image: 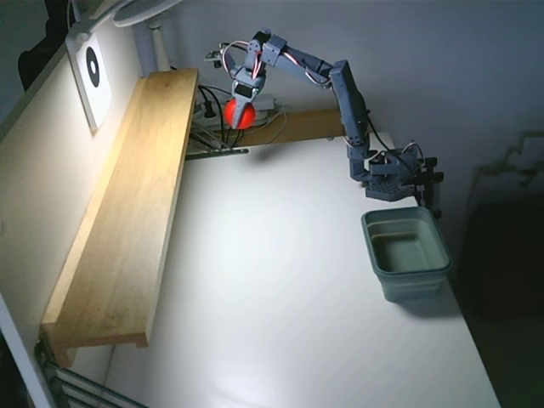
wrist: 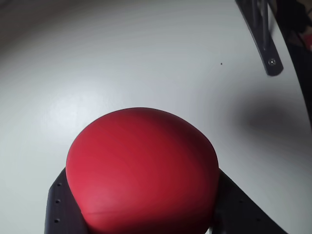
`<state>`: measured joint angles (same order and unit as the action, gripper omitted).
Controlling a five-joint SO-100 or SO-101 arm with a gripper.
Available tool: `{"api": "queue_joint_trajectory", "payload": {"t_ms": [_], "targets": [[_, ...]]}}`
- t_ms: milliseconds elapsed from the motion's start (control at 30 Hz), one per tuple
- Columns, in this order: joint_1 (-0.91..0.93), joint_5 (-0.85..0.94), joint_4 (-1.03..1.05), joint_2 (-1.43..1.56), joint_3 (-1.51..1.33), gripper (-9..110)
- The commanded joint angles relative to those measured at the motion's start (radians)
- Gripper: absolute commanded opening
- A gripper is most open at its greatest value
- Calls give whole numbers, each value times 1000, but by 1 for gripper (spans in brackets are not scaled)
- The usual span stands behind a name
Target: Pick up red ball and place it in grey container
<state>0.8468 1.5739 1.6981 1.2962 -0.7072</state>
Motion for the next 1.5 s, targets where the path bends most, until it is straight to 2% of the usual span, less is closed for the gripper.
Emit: {"api": "queue_joint_trajectory", "payload": {"t_ms": [0,167,1467], "targets": [[23,-3,16,19,59,23],[-41,-3,16,19,59,23],[-1199,-3,16,19,59,23]]}}
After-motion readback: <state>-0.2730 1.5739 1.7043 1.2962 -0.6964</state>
